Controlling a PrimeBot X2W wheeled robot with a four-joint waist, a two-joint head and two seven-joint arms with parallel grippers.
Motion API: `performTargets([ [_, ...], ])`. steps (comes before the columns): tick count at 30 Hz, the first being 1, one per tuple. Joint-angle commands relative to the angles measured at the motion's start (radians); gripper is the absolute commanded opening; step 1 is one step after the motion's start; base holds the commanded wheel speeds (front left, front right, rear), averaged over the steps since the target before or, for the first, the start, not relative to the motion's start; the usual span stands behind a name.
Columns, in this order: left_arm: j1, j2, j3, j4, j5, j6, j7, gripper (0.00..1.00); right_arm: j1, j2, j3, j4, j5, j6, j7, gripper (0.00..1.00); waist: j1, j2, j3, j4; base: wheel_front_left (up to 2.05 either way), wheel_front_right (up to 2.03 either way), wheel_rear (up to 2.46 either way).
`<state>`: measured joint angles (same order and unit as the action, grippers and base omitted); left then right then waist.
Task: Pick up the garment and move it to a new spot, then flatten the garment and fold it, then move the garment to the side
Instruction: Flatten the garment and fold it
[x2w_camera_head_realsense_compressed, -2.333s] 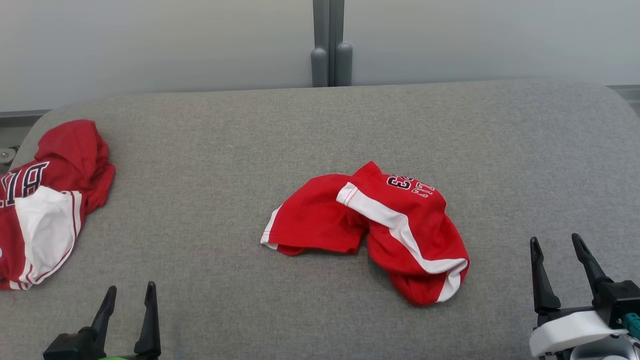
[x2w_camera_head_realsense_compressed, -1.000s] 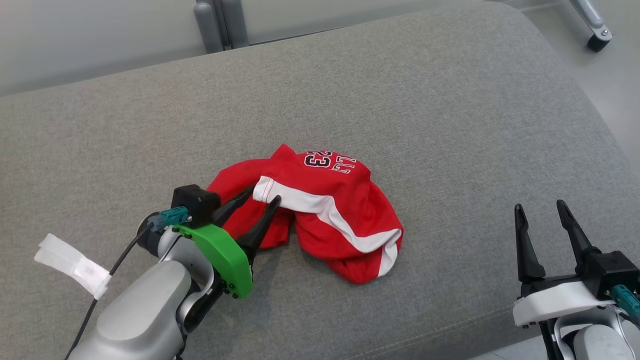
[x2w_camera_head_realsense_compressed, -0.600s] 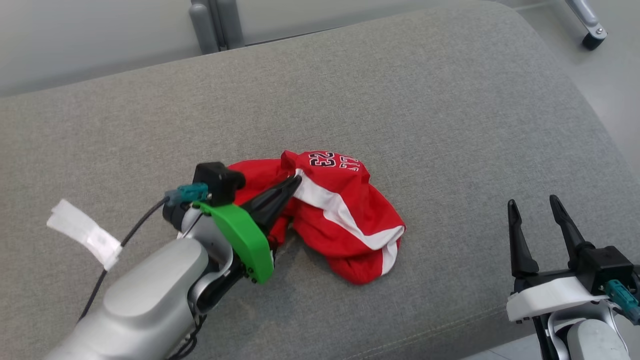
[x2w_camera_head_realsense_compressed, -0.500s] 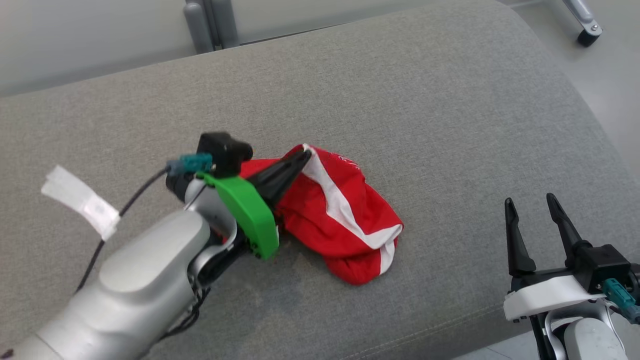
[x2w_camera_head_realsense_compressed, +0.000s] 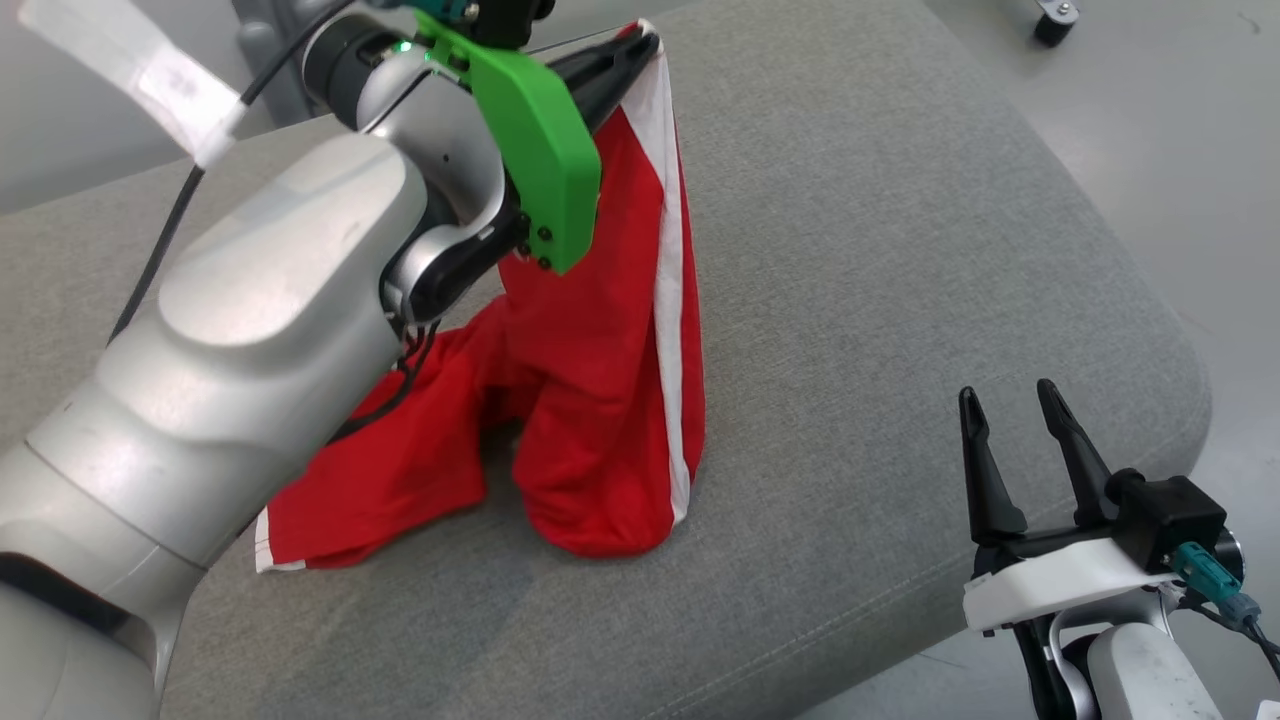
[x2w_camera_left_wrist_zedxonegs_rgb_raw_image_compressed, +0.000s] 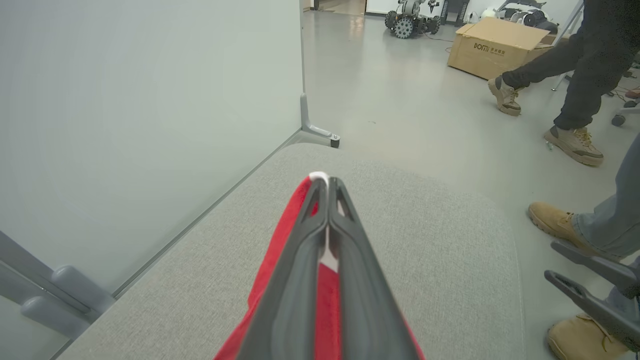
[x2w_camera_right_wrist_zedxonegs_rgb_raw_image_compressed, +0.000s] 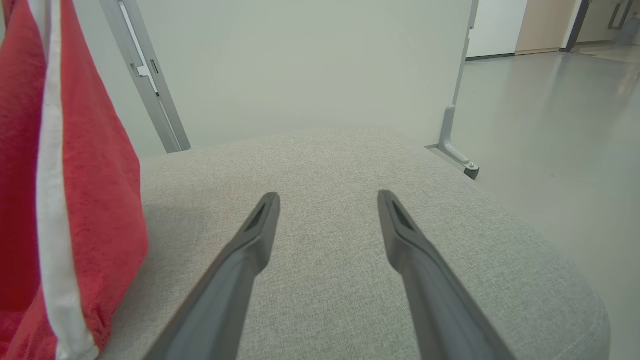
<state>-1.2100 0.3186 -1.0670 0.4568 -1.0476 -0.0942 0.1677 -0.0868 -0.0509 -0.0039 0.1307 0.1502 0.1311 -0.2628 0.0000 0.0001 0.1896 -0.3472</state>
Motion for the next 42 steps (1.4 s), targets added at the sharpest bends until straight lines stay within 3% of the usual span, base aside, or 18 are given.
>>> performTargets([
  [1,-0.024,-0.006,0.002,0.008,0.014,0.011,0.006,0.00,-0.006,0.000,0.005,0.003,0.009,-0.001,-0.003,1.00,0.0000,-0.0001,0.013,-0.030,0.00,0.00,0.00],
  [7,-0.105,-0.040,0.016,0.083,0.054,0.111,0.004,0.00,0.011,0.000,0.007,0.008,0.040,-0.001,-0.003,1.00,0.0000,-0.0001,0.012,-0.041,0.00,0.00,0.00],
  [13,-0.024,0.020,0.028,0.038,0.021,0.143,0.015,0.00,0.020,0.000,-0.015,0.011,0.024,-0.001,-0.003,1.00,0.0000,-0.0001,-0.004,-0.003,0.00,0.00,0.00],
  [18,0.144,0.154,0.060,-0.159,-0.056,0.189,0.014,0.00,0.039,0.000,-0.027,0.011,-0.001,-0.001,-0.003,1.00,0.0000,-0.0001,-0.024,0.057,0.00,0.00,0.00],
  [24,0.465,0.371,0.130,-0.445,-0.168,0.339,-0.068,0.00,0.056,0.000,-0.047,0.006,-0.042,-0.001,-0.003,1.00,0.0000,-0.0001,-0.033,0.144,0.00,0.00,0.00],
  [28,0.673,0.440,0.174,-0.543,-0.243,0.401,-0.182,0.00,0.056,0.000,-0.056,0.001,-0.075,-0.001,-0.003,1.00,0.0000,-0.0001,-0.029,0.205,0.00,0.00,0.00],
  [30,0.749,0.443,0.168,-0.552,-0.235,0.405,-0.241,0.00,0.050,0.000,-0.058,0.000,-0.088,-0.001,-0.003,1.00,0.0000,-0.0001,-0.026,0.233,0.00,0.00,0.00],
  [36,0.875,0.358,0.147,-0.446,-0.269,0.350,-0.352,0.00,0.047,-0.010,-0.058,0.005,-0.113,-0.001,-0.003,1.00,0.0000,-0.0001,-0.028,0.297,0.00,0.00,0.00],
  [42,0.894,0.247,0.132,-0.245,-0.267,0.251,-0.398,0.00,0.059,-0.037,-0.044,0.015,-0.121,-0.001,-0.003,1.00,0.0000,-0.0001,-0.034,0.348,0.00,0.00,0.00],
])
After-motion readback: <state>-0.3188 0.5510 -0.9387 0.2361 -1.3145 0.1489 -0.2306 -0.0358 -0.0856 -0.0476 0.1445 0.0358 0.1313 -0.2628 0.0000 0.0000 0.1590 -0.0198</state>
